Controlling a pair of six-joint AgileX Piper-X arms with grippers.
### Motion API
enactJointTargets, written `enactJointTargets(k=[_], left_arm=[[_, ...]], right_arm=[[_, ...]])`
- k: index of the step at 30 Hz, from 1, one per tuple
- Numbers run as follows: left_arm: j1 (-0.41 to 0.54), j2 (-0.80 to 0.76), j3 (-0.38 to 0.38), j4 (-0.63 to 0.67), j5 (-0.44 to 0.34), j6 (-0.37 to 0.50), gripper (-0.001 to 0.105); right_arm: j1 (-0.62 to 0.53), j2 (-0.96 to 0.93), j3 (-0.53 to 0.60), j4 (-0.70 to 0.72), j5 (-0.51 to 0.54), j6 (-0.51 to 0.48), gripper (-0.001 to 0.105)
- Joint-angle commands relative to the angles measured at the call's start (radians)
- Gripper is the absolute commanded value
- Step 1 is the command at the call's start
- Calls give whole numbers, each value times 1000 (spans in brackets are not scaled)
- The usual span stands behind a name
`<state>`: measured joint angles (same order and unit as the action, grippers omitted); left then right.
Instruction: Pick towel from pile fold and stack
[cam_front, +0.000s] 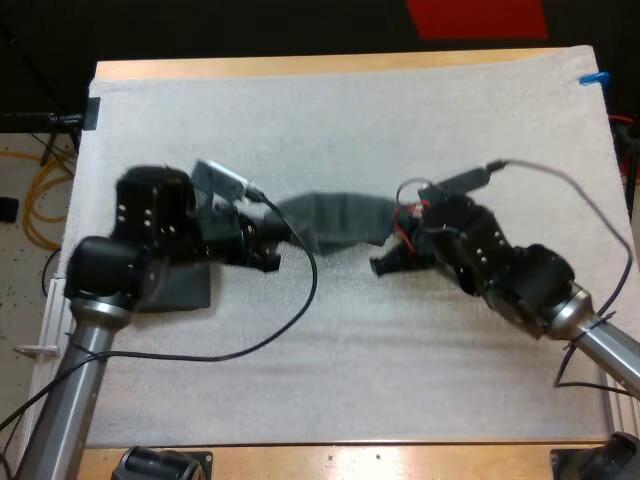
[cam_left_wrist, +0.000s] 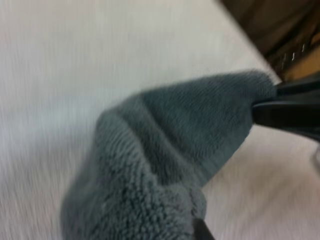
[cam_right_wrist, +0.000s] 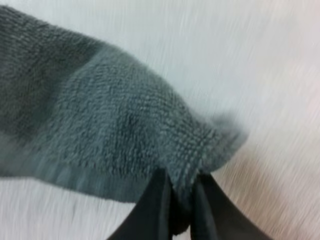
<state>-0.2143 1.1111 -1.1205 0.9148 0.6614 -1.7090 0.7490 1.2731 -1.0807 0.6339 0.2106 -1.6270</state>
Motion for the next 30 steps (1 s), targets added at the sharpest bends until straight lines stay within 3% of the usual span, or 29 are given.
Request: enactJointTargets(k=[1,5,10,18,23,30], left_arm=[[-3,-6,-48,4,-1,-3,0],[-3,-6,-144,10,-31,-11,0],[-3,-6,-225,71,-82,-11,0],[-3,-35,-238,149,-75,-11,0],[-3,-68,-238,226,-73,1,0],[-28,-111,-238,262,-35,-21,0]], right_arm=[[-1,-5,-54,-17,64,-50,0],[-1,-5,-142,-15,127,-80,0],[-1,-12,-212,35,129,-80,0],[0,-69,-261,187,114,-80,0],[1,-117,-261,302,-74,-55,0],[1,-131,-261,391,-218,36,0]])
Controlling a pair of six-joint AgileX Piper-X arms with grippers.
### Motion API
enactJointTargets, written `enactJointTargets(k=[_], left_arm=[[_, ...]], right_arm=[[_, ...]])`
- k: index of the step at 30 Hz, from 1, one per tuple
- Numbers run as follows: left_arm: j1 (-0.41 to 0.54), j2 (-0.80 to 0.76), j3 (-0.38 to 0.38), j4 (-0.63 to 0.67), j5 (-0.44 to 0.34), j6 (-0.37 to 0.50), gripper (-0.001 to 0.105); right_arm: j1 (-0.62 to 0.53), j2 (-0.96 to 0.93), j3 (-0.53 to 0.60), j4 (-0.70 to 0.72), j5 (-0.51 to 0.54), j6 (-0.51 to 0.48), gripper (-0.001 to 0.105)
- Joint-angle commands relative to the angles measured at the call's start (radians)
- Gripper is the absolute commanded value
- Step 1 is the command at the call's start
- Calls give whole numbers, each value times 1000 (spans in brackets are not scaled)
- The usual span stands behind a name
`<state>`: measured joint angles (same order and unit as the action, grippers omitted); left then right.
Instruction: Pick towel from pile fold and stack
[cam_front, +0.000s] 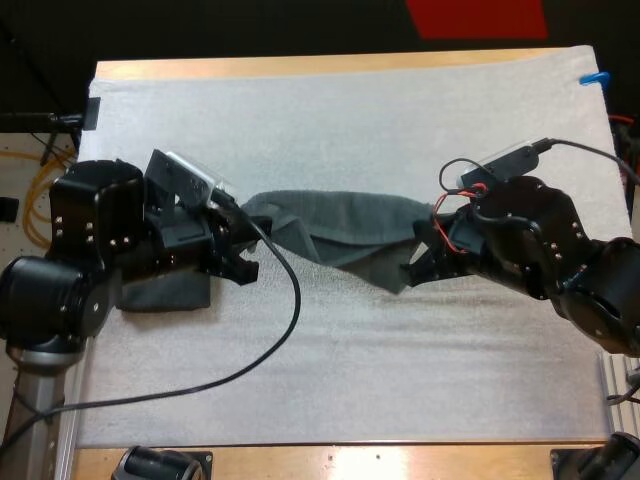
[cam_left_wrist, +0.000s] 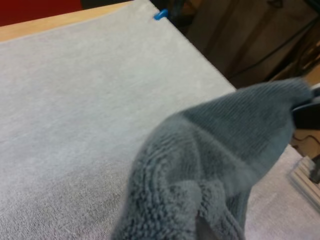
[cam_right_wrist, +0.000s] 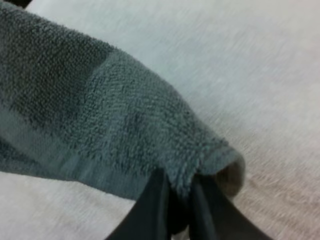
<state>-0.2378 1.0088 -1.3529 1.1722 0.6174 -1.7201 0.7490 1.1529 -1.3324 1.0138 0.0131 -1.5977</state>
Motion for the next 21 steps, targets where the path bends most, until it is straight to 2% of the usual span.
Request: enactJointTargets(k=[1,6,10,17,21], left_arm=[[-21,-15,-6,14,6,-10,0],[-91,-23,34,38,-44,-6,0],[-147,-21,128,15,-96,-9,0],[-161,7,323,-216,-131,-56,0],[-161,53,395,-252,-128,-56,0]], right_arm=[[1,-11,-9,26,-46,10,0],[1,-11,-9,110,-111,34,0],[1,-11,20,148,-114,43,0],[1,46,170,44,-107,50,0],[1,110,209,-12,-107,50,0]])
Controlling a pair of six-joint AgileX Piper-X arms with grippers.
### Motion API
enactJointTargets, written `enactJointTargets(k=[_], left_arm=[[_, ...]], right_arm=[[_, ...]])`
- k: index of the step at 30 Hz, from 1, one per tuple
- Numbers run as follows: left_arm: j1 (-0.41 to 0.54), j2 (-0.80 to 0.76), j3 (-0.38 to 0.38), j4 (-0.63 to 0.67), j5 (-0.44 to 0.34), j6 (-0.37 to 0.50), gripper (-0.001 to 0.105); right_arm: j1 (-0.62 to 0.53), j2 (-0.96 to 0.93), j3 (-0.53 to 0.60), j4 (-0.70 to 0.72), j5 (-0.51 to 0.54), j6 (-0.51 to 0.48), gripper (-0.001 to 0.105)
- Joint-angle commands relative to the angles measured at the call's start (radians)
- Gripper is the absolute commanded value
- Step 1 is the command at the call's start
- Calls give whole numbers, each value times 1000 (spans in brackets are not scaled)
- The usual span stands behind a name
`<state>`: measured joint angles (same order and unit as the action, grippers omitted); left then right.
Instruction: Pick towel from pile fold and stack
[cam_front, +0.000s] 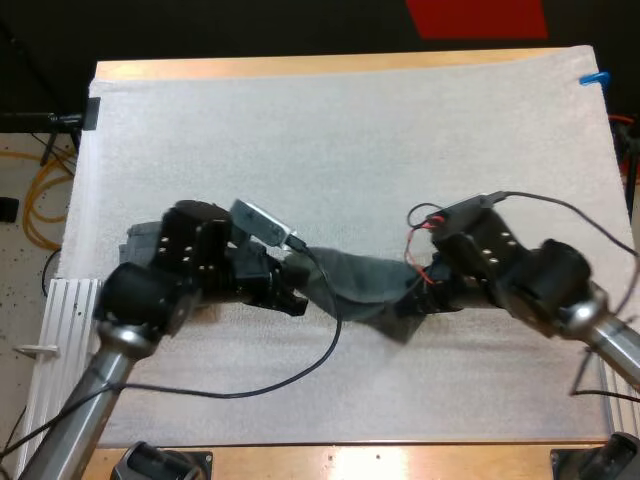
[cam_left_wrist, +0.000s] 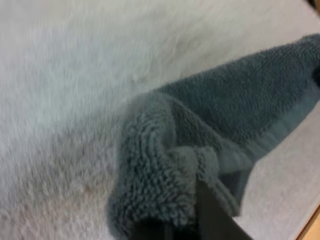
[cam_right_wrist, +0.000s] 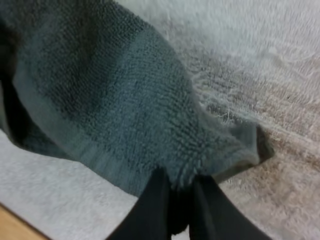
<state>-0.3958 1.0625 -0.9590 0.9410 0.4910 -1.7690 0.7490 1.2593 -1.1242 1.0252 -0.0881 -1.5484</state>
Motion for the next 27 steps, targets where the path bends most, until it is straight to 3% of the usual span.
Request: enactJointTargets(k=[1,5,12,18,21,23,25,27], left_arm=[[-3,17,17,-26,-2,-7,0],[-3,98,69,-67,-1,-2,0],[-3,200,76,-90,-43,55,0],[-3,221,76,-78,-158,130,0],[-3,221,76,-78,-183,142,4],[-3,221,69,-64,-182,144,13],[-3,218,51,-15,-182,155,22],[-3,209,29,32,-183,183,33]], right_arm=[[1,26,5,-37,-6,0,0],[1,117,8,-84,-6,0,0],[1,211,8,-148,-6,3,0],[1,226,8,-199,-75,3,3],[1,226,8,-232,-122,3,23],[1,226,1,-257,-190,3,46],[1,226,-11,-262,-238,-3,58],[1,222,-28,-262,-254,-30,62]])
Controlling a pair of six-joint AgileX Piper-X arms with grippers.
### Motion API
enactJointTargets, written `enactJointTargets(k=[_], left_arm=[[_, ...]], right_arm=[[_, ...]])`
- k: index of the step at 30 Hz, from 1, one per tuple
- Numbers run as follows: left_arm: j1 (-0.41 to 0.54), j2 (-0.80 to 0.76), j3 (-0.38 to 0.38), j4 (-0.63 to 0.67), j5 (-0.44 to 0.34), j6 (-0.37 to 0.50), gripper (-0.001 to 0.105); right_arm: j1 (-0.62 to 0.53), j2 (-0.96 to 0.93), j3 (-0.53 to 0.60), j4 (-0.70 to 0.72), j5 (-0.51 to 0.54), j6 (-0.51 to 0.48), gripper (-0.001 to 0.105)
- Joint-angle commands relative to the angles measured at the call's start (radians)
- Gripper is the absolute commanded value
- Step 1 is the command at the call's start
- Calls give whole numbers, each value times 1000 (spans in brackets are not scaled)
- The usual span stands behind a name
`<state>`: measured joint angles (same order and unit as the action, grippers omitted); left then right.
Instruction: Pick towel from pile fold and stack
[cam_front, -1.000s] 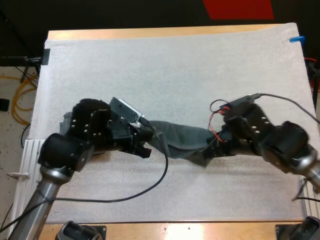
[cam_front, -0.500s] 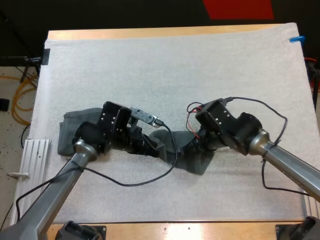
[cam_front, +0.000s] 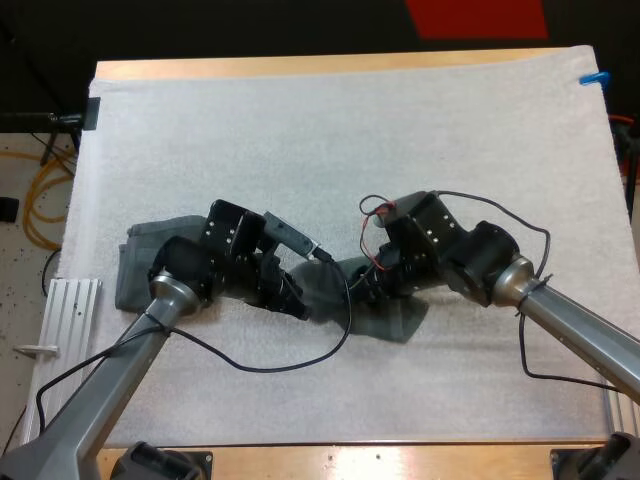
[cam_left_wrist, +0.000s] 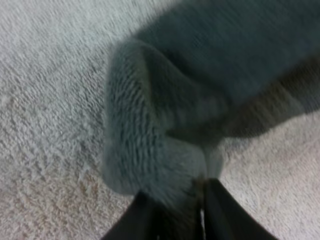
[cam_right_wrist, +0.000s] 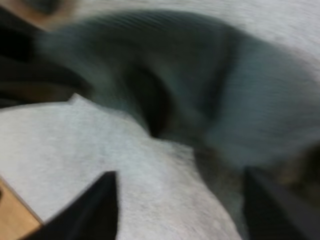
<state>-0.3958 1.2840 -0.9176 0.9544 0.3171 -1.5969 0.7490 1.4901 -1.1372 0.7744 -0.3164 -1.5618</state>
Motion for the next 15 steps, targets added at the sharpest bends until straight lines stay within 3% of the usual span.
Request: enactJointTargets(k=[1,4,8,15], left_arm=[[-3,-19,-26,49,-18,18,38],[-3,-59,-69,99,-73,39,44],[-3,-147,-115,118,-171,59,44],[-3,-348,-140,126,-181,45,44]], right_arm=[[1,-16,-25,-11,-24,-37,62],[1,-47,-51,-11,-3,-71,62],[1,-120,-70,-8,85,-80,62],[1,-230,-69,81,104,-80,62]])
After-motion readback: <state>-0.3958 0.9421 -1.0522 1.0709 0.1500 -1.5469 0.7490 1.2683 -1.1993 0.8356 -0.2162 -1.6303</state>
